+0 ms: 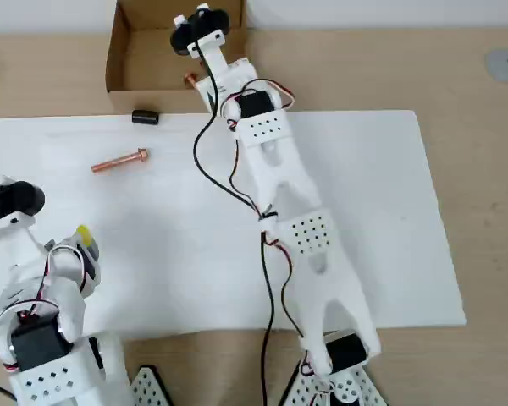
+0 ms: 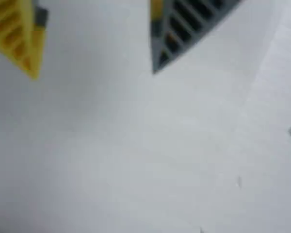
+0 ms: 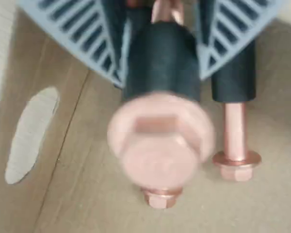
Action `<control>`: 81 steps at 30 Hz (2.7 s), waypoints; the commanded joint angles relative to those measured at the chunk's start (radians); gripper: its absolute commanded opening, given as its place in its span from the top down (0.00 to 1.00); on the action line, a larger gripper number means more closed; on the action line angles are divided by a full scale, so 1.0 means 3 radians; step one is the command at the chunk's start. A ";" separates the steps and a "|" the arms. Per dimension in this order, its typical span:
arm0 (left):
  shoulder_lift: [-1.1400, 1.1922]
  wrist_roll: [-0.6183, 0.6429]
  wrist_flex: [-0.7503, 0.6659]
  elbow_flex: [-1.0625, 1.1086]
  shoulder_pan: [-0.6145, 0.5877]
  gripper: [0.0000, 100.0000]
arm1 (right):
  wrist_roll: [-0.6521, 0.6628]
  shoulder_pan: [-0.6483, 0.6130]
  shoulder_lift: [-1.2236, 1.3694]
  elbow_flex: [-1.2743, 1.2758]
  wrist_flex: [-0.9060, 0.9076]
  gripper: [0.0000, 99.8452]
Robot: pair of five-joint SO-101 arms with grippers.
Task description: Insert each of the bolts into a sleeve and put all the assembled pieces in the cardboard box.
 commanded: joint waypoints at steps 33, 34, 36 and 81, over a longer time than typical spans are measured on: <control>0.0003 0.0164 -0.0031 -0.0051 -0.0046 0.83 | 0.0307 -0.0637 -0.1031 -0.1276 0.2767 0.76; 0.0003 0.0194 -0.0041 -0.0051 -0.0046 0.83 | 0.0501 -0.0637 -0.1071 -0.1276 0.2854 0.76; 0.0003 0.0235 -0.0118 -0.0020 -0.0051 0.83 | 0.0834 -0.0632 -0.1102 -0.1271 0.2997 0.76; 0.3700 -0.1534 -0.0644 -0.2460 0.0818 0.76 | 0.1918 0.0074 -0.2217 0.0304 0.3069 0.76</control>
